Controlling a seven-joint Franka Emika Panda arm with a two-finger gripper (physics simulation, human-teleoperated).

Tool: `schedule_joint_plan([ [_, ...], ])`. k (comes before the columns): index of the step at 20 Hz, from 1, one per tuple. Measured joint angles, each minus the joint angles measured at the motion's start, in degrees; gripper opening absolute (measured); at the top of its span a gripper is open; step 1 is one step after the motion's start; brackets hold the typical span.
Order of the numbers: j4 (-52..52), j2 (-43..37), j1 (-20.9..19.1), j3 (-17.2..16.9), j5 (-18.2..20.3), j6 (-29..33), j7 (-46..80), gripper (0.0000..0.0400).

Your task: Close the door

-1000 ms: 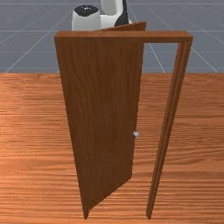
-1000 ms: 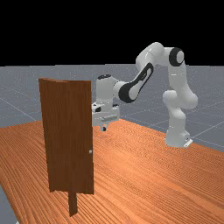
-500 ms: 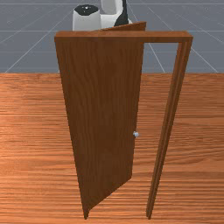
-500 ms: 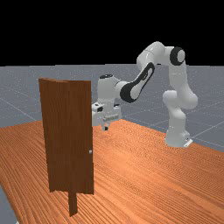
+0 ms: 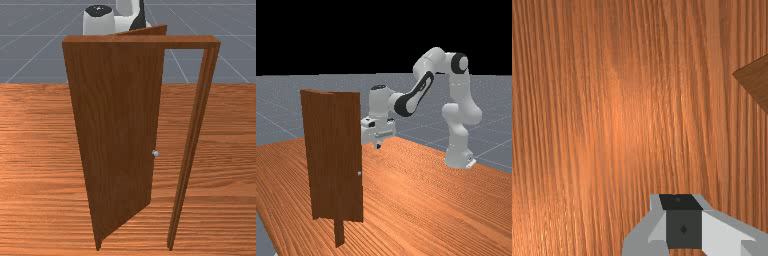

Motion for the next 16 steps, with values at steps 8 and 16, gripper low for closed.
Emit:
schedule_joint_plan([
  [8,-0.3,-0.1,0.0,0.0,0.0,0.3,-0.1,0.0000],
  [16,-0.3,0.0,0.3,-0.1,-0.9,0.5,0.8,0.0000],
])
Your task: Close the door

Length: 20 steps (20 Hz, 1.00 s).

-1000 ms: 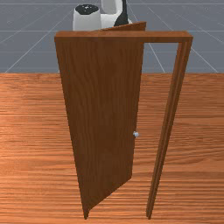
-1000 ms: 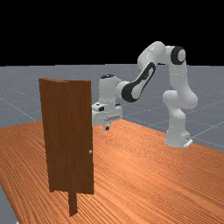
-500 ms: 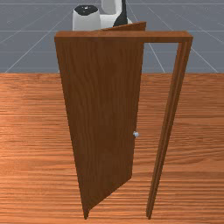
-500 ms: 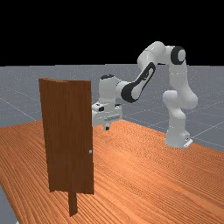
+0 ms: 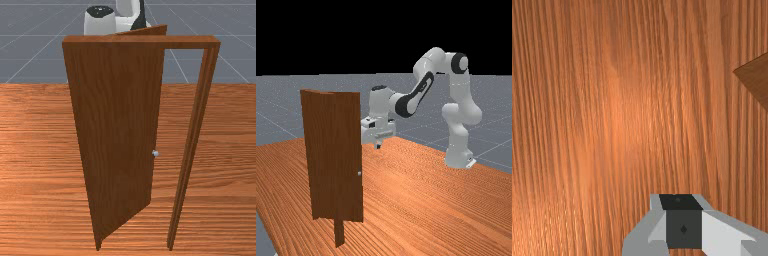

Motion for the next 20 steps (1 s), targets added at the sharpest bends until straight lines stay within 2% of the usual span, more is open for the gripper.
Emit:
schedule_joint_plan([
  [20,1.6,2.8,0.3,0.6,0.5,1.1,-0.6,0.0000],
])
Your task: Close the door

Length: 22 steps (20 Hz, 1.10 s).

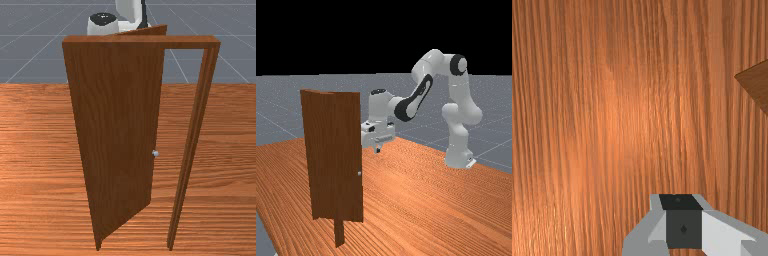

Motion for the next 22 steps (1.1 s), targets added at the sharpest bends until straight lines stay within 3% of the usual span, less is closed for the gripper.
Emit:
schedule_joint_plan([
  [5,-0.2,-0.1,0.3,0.2,-0.1,0.1,-0.1,0.0000],
  [6,-0.4,-0.3,0.3,0.2,-0.1,0.1,0.1,0.0157],
  [7,-0.4,-0.3,0.3,0.3,0.2,0.1,0.4,0.0252],
  [8,-0.7,-0.4,0.4,0.2,-0.1,0.4,0.6,0.0310],
  [10,-0.6,-0.4,0.5,0.2,-0.1,0.1,0.6,0.0367],
  [14,-1.1,-0.7,0.4,0.3,-0.2,0.4,0.1,0.0396],
  [22,-5.0,-3.4,0.4,0.3,-0.4,1.6,-0.6,0.0400],
])
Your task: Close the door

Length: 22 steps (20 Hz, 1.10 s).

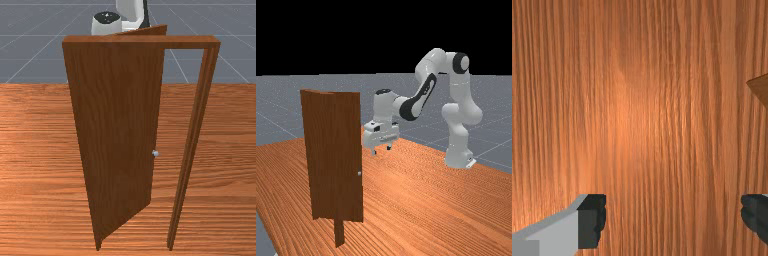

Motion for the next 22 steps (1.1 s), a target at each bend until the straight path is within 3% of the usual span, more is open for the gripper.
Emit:
schedule_joint_plan([
  [14,-1.7,-0.9,0.0,-0.1,-0.1,1.3,0.6,0.0400],
  [22,-0.5,-0.7,0.1,-0.1,-0.2,-1.0,0.7,0.0400],
])
